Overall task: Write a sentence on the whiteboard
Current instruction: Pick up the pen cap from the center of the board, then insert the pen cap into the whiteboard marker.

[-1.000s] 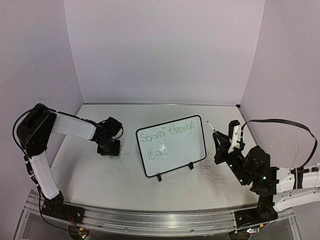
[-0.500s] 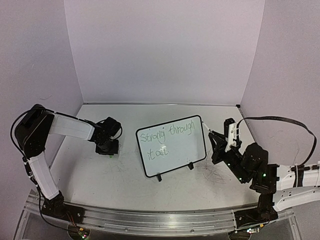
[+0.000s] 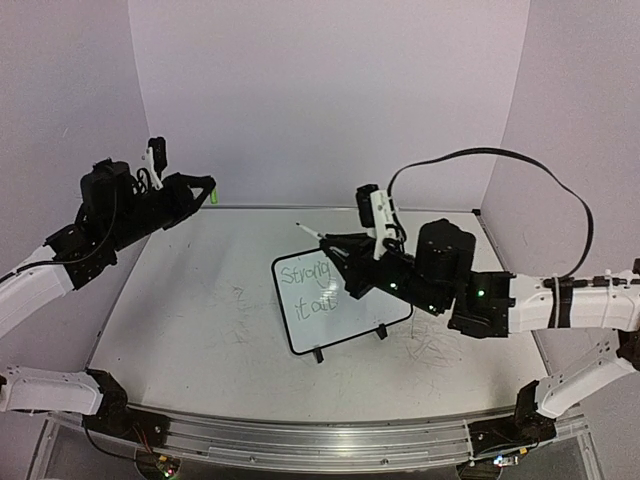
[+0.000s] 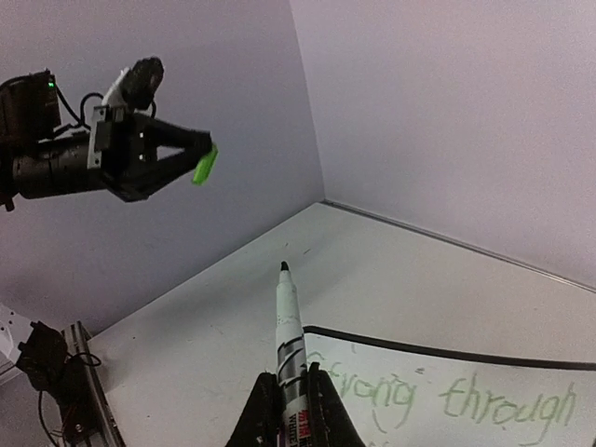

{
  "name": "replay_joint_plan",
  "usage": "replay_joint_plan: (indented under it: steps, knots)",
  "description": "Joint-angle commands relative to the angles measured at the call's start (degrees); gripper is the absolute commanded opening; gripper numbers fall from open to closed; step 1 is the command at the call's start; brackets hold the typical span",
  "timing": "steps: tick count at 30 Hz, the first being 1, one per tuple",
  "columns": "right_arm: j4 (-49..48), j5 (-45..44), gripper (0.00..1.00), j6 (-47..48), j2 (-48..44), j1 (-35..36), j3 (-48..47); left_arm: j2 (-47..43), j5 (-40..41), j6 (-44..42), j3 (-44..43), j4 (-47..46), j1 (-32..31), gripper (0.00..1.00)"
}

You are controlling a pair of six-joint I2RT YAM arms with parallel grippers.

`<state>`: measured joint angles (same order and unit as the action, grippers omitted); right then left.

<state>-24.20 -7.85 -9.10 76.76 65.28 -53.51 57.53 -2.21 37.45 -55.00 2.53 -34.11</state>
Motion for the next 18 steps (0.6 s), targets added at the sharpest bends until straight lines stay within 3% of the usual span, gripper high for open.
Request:
replay_joint_plan:
  steps: [1, 6, 18]
  knots:
    - [-3.29, 6.98, 0.0, -3.79, 7.49, 2.01, -9.19, 0.89, -13.59, 9.13, 0.46, -17.21, 0.09, 0.0]
    - [-7.68, 10.11, 0.0, -6.95, 14.5, 2.83, -16.26, -0.42, -15.44, 13.26, 1.6, -25.02, 0.07, 0.0]
    - [-14.84, 4.1, 0.0, -7.47, 19.69, 4.35, -21.83, -3.35, -12.97, 19.67, 6.38, -31.86, 0.01, 0.0]
